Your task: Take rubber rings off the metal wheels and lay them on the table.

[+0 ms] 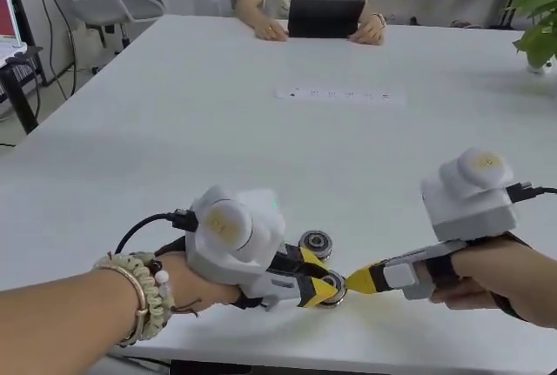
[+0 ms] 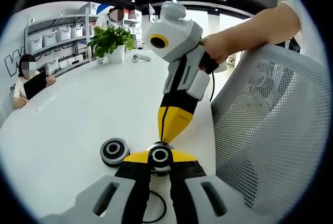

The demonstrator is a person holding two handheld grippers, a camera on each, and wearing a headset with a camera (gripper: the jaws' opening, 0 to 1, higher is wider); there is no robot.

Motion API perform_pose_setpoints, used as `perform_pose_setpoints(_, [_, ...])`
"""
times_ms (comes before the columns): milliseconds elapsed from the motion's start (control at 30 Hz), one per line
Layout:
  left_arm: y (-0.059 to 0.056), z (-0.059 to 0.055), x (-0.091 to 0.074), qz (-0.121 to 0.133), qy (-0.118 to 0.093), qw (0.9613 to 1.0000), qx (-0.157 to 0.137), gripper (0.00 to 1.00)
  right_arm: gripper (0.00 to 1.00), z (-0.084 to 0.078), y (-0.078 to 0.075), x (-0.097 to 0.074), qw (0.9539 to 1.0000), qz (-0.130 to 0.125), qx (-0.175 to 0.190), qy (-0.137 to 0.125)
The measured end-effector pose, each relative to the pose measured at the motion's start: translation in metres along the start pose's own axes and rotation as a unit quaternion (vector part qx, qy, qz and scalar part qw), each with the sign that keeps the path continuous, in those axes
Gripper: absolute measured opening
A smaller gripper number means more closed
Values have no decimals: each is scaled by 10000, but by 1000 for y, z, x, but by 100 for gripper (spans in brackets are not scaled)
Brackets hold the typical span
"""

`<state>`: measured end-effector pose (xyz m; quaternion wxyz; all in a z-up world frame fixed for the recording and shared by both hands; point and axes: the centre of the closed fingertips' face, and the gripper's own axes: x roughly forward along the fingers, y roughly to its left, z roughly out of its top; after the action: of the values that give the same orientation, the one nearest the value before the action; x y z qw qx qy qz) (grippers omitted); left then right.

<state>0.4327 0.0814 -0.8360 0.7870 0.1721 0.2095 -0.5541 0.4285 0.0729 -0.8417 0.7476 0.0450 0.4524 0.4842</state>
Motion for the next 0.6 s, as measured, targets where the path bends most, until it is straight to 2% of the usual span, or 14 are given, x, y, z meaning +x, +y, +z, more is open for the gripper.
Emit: perform_pose_setpoints(600, [1,-1,-1,-3,-22,10000,-8,8,0,4,7,2,9999,109,-88,-76])
